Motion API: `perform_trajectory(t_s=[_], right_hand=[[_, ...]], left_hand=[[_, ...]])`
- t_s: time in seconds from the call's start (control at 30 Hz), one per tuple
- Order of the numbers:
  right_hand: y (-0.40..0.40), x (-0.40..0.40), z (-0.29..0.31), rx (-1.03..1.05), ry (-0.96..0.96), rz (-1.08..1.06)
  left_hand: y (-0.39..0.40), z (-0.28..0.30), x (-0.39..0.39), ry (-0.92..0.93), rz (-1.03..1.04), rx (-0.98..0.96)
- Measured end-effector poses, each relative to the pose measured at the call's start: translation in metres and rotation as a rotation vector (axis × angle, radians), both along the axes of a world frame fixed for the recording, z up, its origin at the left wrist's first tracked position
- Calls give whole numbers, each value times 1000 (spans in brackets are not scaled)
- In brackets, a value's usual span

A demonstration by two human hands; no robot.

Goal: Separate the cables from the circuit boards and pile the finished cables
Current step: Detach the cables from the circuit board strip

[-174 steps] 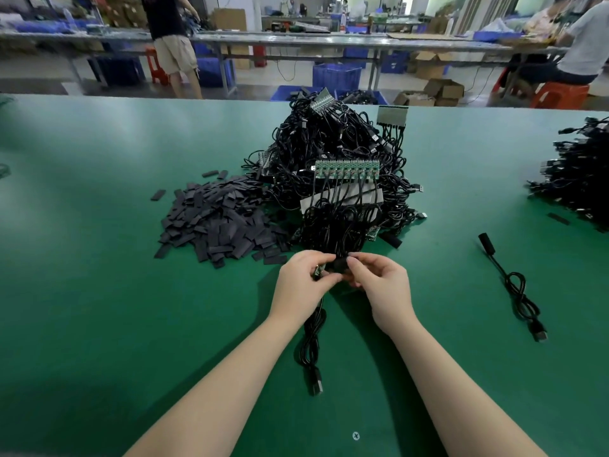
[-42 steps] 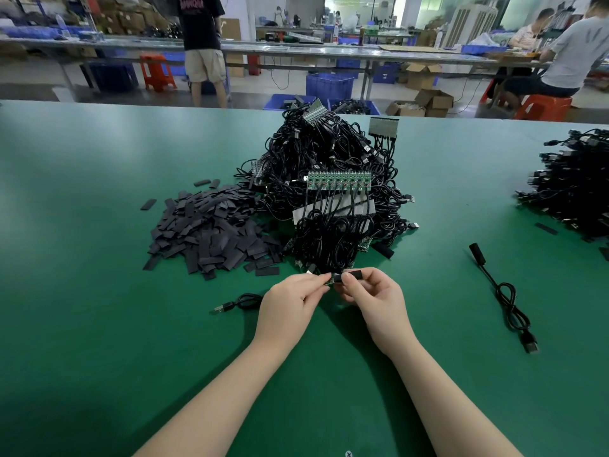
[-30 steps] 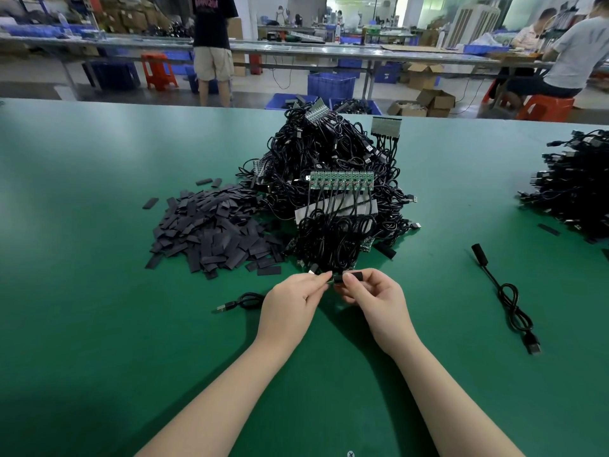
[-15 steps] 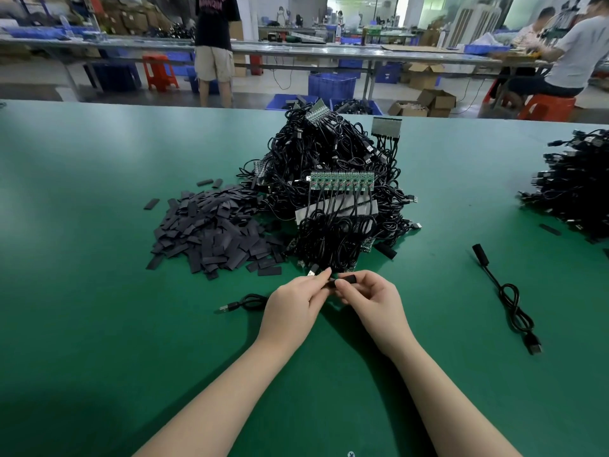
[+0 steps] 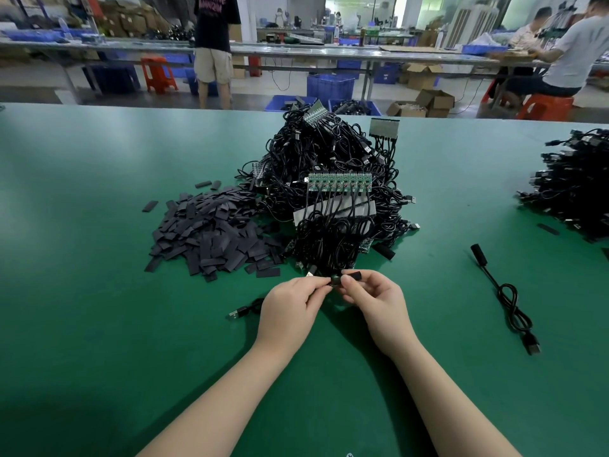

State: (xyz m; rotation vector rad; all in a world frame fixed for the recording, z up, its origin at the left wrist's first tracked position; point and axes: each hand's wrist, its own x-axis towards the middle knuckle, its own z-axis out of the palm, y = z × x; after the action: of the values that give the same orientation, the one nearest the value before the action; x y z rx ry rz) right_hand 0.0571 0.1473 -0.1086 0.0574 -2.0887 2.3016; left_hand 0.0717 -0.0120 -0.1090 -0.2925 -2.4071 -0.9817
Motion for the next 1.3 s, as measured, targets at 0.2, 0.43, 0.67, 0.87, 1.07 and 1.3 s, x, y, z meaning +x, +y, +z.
perform_trajectory(t_s=[0.2,0.43,0.67,0.87,1.07,1.3], right_hand=[[0,1,1,1,-4,17],[-1,1,0,53,-3,19],[-2,1,0,111,5,12],[-1,1,4,51,-6,47],[-1,2,5,81,17,70],[-1,3,6,118,39,85]], left_hand=[[-1,-2,1,69,-28,-11],[-2,-1,0,28,-50,54],[-3,-1,0,53,-59,16],[-2,-2,0,28,-65,77],[-3,-4,0,41,-91,76],[-1,-4,1,70,-126,40]])
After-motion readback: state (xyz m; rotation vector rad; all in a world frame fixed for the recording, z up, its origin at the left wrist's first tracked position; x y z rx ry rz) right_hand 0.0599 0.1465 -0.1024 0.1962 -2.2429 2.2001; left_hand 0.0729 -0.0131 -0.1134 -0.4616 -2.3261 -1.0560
